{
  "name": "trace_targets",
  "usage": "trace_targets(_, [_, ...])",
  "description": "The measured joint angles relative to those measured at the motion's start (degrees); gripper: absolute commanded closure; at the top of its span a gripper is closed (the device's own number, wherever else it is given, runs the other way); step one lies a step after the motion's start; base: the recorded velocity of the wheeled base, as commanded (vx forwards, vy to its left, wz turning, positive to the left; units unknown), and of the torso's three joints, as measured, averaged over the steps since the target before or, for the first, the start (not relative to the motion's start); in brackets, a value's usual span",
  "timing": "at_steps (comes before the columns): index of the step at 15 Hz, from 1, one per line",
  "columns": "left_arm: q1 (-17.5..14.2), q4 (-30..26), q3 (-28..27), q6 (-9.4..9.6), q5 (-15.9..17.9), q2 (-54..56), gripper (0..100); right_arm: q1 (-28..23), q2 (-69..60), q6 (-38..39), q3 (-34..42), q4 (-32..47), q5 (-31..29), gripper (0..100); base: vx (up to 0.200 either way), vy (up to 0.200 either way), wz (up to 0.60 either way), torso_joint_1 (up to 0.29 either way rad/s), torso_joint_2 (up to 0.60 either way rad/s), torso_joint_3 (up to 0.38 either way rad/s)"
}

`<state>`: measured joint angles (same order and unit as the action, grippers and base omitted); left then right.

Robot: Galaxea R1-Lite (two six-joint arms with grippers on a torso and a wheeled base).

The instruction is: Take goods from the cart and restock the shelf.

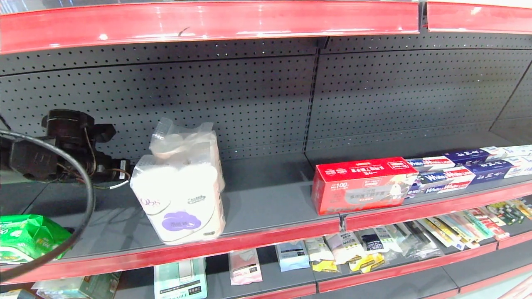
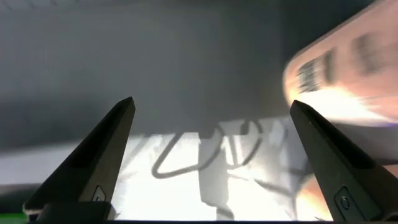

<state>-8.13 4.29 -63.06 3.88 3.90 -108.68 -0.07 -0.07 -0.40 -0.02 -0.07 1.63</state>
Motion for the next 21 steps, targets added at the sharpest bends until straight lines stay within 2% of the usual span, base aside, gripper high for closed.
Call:
trace_targets(2, [-0.07,-0.06,0.59,0.15,0.89,3.41,0,-0.02,0.00,-0.02,-0.02,0.00,0.00,0,0.000,0.000,0.00,0.000,0.00,0.000])
trace_targets(3, [-0.27,-0.27,1.13,0.88,1.60,5.53,0,-0.02,0.00,-0.02,-0.05,0.00,0.02,0,0.000,0.000,0.00,0.000,0.00,0.000])
trace_targets(6, [-1.65,-0.96,4.66,4.46,4.52,13.31,0,-0.02,0.00,-0.02,-0.07,0.00,0.00,0,0.000,0.000,0.00,0.000,0.00,0.000])
trace_targets(9, [-2.47,-1.06,11.87,5.73,6.63,24.33,0,-0.02,0.00,-0.02,-0.07,0.00,0.02,0,0.000,0.000,0.00,0.000,0.00,0.000])
trace_targets(12, [-2.45,-1.07,22.99,5.91,10.68,41.31,0,-0.02,0.00,-0.02,-0.02,0.00,0.00,0,0.000,0.000,0.00,0.000,0.00,0.000])
trace_targets(14, [-1.29,-1.34,32.09,5.23,12.85,54.77,0,-0.04,0.00,-0.02,-0.02,0.00,0.00,0,0.000,0.000,0.00,0.000,0.00,0.000])
trace_targets(16, [1.00,-3.01,39.75,3.67,13.95,67.19,0,-0.02,0.00,-0.02,-0.02,0.00,0.02,0,0.000,0.000,0.00,0.000,0.00,0.000])
trace_targets(19, [5.46,-9.90,46.91,-0.77,13.23,82.84,0,-0.02,0.00,-0.02,-0.02,0.00,0.00,0,0.000,0.000,0.00,0.000,0.00,0.000])
trace_targets(21, [7.91,-11.53,50.30,-3.56,13.09,91.05,0,-0.02,0.00,-0.02,-0.02,0.00,0.00,0,0.000,0.000,0.00,0.000,0.00,0.000])
